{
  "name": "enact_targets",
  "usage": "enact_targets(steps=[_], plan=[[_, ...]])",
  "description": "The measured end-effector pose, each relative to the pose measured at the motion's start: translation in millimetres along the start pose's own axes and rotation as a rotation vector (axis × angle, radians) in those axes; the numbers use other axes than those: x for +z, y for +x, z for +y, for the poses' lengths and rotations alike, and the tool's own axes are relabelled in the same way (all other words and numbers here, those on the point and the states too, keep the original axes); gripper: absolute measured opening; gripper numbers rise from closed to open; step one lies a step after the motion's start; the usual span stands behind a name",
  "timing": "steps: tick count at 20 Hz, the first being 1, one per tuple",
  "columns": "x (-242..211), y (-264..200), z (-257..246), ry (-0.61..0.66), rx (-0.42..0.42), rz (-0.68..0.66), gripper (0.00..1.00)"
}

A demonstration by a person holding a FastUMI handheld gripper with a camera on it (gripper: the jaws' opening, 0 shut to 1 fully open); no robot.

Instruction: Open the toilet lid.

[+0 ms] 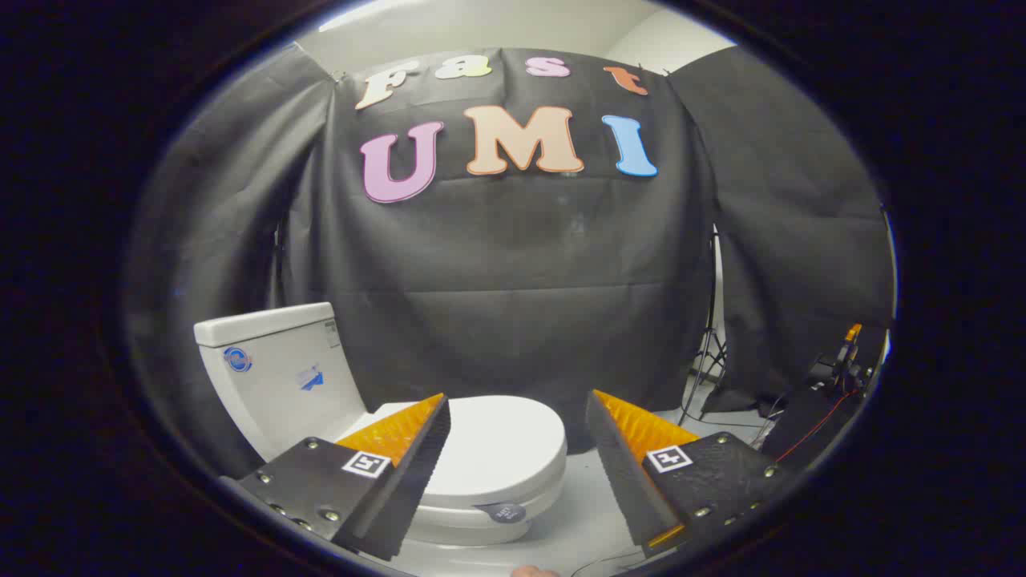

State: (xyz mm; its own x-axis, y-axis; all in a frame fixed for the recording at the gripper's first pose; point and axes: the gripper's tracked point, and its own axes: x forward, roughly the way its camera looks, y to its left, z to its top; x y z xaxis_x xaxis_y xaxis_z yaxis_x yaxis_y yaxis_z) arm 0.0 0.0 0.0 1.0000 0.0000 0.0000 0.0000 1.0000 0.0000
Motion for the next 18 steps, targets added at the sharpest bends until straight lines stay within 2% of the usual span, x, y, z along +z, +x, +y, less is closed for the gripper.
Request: enact_targets(steps=[18], plan=[[-7.8, 1.6, -3.6, -0.002, -0.007, 0.03, 1.0]])
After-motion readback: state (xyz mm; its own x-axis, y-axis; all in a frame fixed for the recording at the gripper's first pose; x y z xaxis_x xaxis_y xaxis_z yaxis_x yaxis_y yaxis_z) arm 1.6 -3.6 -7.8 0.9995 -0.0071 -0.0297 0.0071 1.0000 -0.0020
